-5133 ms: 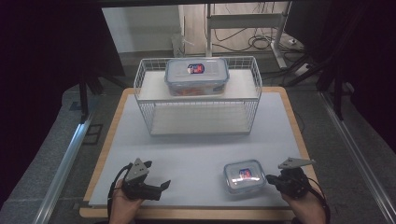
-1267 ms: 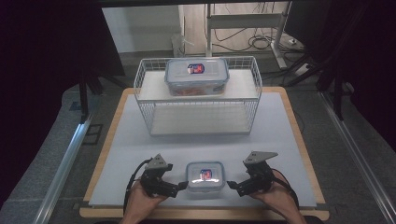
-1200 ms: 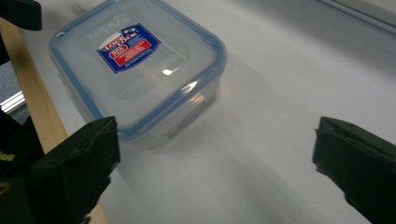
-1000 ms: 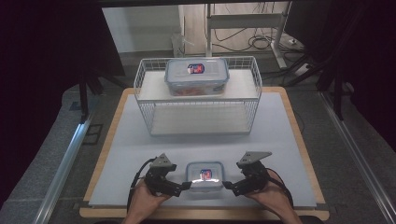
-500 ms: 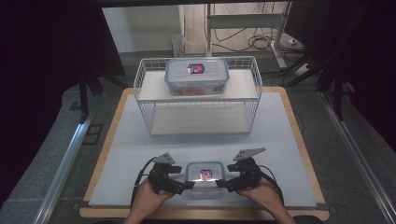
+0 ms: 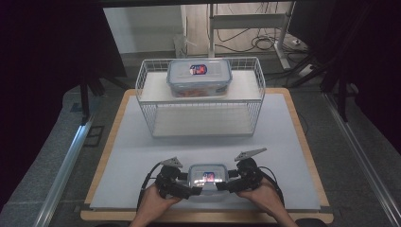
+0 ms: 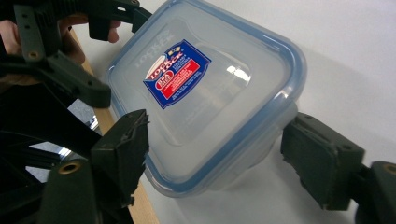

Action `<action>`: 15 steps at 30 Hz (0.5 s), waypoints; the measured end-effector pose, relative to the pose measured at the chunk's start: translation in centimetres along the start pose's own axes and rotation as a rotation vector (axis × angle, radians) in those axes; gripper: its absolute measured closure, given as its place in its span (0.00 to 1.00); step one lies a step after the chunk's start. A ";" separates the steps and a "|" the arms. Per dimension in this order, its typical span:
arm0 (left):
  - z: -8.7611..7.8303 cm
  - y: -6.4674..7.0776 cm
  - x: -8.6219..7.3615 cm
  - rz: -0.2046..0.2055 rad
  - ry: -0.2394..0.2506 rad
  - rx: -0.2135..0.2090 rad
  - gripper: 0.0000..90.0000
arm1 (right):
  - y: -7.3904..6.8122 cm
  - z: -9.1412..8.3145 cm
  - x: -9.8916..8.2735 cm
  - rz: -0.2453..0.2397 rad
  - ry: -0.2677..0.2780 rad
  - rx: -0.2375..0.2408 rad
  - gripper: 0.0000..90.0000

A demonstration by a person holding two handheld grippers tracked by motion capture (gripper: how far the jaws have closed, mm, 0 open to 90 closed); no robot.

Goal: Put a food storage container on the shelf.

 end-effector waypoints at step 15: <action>-1.4 -0.7 -0.2 -0.084 0.039 -0.055 0.49 | -0.4 -1.0 -0.8 0.040 0.012 0.036 0.46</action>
Point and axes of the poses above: each handheld gripper's, and its own axes: z roughly forward along the jaws, x roughly out of its top, y roughly to its right, the point moved 8 cm from there along z, roughly forward along the jaws, and after that the axes turned 11 degrees about x, right-handed, at the moved point
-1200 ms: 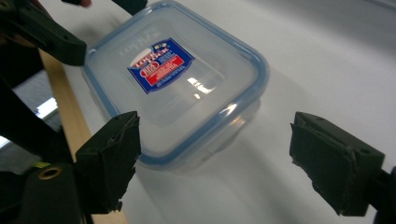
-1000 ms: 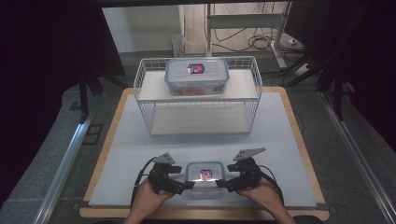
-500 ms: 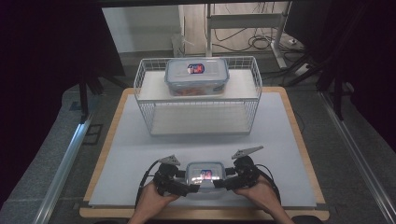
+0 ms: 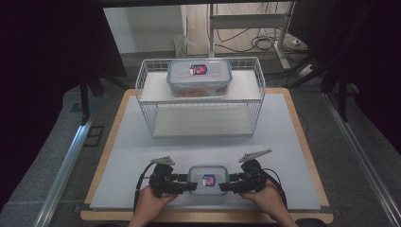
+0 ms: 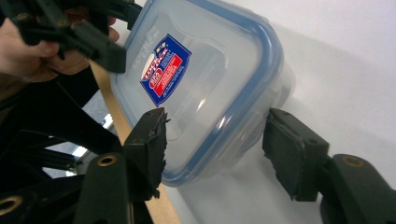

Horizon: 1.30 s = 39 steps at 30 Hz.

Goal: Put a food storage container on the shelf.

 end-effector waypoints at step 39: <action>-1.0 0.1 0.2 -0.089 0.045 -0.053 0.61 | -0.3 -1.2 0.4 0.078 0.108 0.071 0.63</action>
Point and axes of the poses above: each handheld gripper's, and its own axes: z roughly forward along the jaws, x roughly out of its top, y roughly to its right, the point moved 8 cm from there along z, roughly forward along the jaws, and after that the axes turned 11 degrees about x, right-handed, at the moved point
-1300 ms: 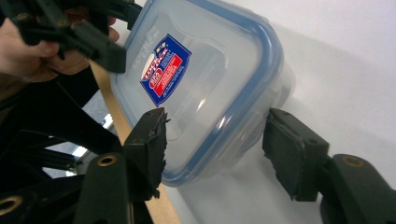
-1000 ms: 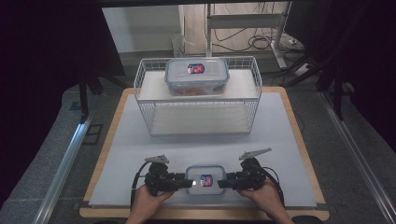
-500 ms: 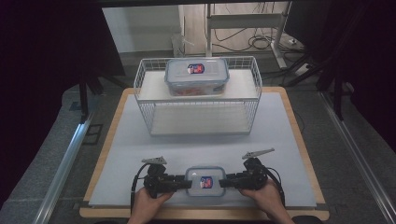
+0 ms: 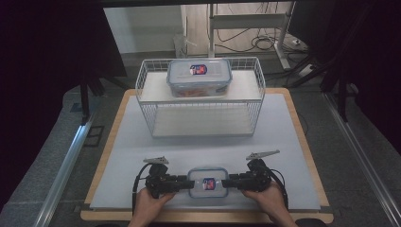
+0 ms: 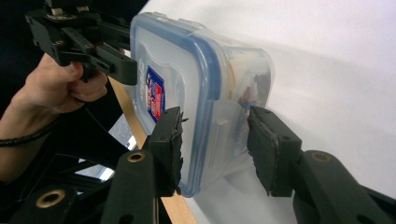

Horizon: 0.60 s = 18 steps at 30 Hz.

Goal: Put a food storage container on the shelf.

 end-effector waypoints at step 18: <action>-2.3 0.8 3.6 0.054 0.079 0.012 0.62 | -1.8 -1.4 3.5 -0.073 0.077 0.013 0.64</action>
Point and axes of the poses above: each handheld gripper's, and its own axes: z roughly forward along the jaws, x roughly out of its top, y roughly to its right, the point moved 8 cm from there along z, roughly forward along the jaws, and after that the axes turned 11 degrees about x, right-handed, at the moved point
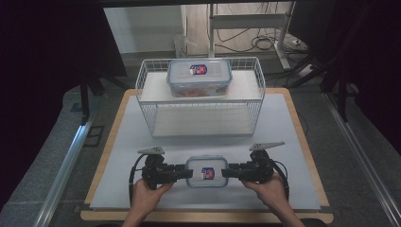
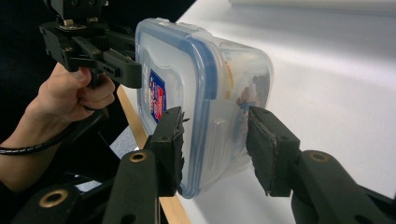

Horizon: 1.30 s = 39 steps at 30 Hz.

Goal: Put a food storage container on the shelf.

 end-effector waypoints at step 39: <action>-5.9 1.7 12.7 0.112 0.134 0.006 0.64 | -3.8 -3.6 12.6 -0.128 0.125 0.037 0.65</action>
Point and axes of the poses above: each handheld gripper's, and its own axes: z roughly forward along the jaws, x roughly out of its top, y roughly to its right, the point moved 8 cm from there along z, roughly forward along the jaws, and after that the axes turned 11 degrees about x, right-handed, at the moved point
